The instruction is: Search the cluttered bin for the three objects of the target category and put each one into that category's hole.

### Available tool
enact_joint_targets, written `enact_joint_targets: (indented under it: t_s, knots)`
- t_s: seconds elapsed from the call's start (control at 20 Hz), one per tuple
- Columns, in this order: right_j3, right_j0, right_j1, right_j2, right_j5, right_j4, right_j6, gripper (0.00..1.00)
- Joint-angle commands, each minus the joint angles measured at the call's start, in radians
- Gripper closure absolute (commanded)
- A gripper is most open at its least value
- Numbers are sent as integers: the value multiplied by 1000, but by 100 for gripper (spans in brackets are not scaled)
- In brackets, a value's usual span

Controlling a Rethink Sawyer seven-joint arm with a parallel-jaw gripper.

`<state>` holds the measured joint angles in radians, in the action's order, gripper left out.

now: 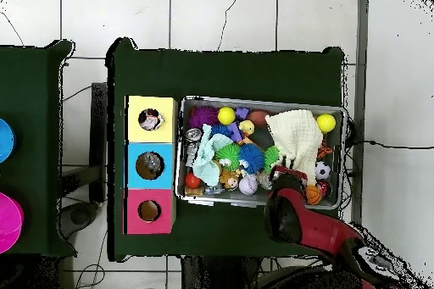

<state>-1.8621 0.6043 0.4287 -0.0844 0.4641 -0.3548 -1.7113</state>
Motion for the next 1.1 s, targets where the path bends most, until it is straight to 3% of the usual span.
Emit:
enact_joint_targets:
  t_s: [0.05, 0.25, 0.65, 1.1]
  knots:
    - [64, 0, 38, 39, -191, -12, -86, 100]
    - [-15, -55, 173, 56, -286, 18, -94, 100]
    - [-85, -172, 298, 54, -345, 61, -156, 100]
    - [-121, -245, 332, 102, -468, 162, -219, 100]
